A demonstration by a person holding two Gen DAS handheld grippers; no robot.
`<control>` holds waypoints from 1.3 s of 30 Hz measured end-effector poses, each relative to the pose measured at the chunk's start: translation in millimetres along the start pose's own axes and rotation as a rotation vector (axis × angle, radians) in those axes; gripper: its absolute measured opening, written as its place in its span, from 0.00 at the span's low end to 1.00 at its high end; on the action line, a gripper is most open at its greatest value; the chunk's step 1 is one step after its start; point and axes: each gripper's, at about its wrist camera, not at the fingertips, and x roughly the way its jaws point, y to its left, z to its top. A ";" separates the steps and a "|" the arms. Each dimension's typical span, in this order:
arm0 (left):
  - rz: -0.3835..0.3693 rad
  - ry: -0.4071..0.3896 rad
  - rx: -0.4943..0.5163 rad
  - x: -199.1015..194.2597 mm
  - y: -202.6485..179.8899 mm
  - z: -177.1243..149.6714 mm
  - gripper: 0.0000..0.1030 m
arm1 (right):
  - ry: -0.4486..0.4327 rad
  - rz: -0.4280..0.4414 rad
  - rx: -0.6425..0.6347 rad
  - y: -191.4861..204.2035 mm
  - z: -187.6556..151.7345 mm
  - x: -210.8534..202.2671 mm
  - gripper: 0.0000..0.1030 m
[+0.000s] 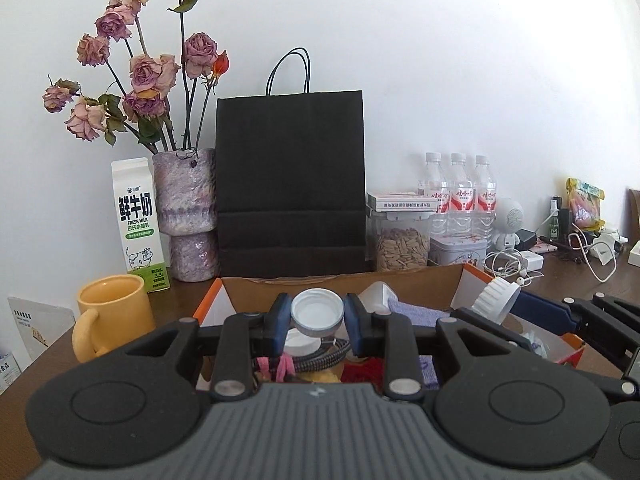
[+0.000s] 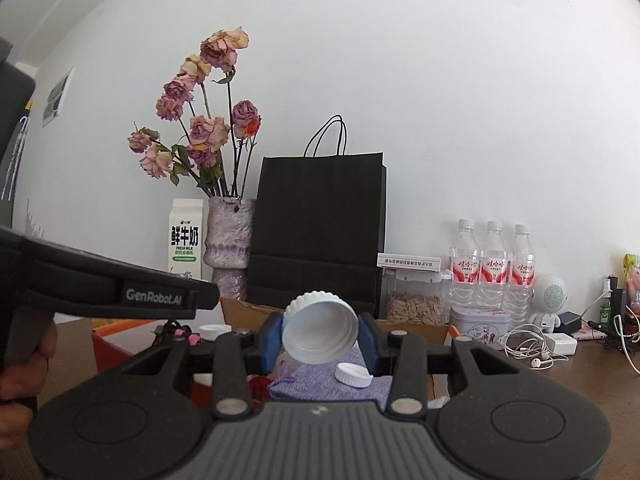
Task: Organize objects
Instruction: 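Carry both caps over the box and open both tools to drop them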
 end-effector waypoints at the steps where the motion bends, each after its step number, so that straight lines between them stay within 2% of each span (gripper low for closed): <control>1: 0.000 -0.001 -0.003 4.1 0.7 2.0 0.29 | -0.006 -0.003 0.006 -1.4 1.4 3.9 0.38; 11: 0.011 0.010 -0.013 37.7 6.0 6.6 0.29 | 0.029 -0.022 0.101 -25.8 7.1 44.4 0.38; 16: 0.001 0.014 -0.021 43.1 7.1 4.9 0.31 | 0.082 -0.017 0.140 -35.2 4.8 55.7 0.38; 17: -0.005 0.013 -0.028 42.8 8.1 4.0 0.34 | 0.097 -0.014 0.147 -36.5 3.7 56.6 0.38; 19: -0.004 0.009 -0.033 41.7 8.8 2.7 0.63 | 0.119 -0.018 0.148 -36.8 1.6 57.6 0.42; 20: 0.008 0.001 -0.031 40.8 8.4 2.3 0.73 | 0.131 -0.019 0.148 -36.7 0.6 58.0 0.46; 21: 0.023 -0.007 -0.030 39.8 8.1 2.2 0.95 | 0.136 -0.026 0.148 -36.4 -0.4 57.7 0.62; 22: 0.046 -0.024 -0.030 38.1 7.8 2.0 1.00 | 0.134 -0.033 0.146 -35.9 -1.0 57.1 0.79; 24: 0.063 -0.043 -0.026 36.2 7.6 1.1 1.00 | 0.118 -0.049 0.143 -35.6 -1.2 55.1 0.91; 39: 0.085 -0.010 -0.040 40.7 10.8 -3.7 1.00 | 0.139 -0.053 0.147 -37.0 -2.2 55.7 0.98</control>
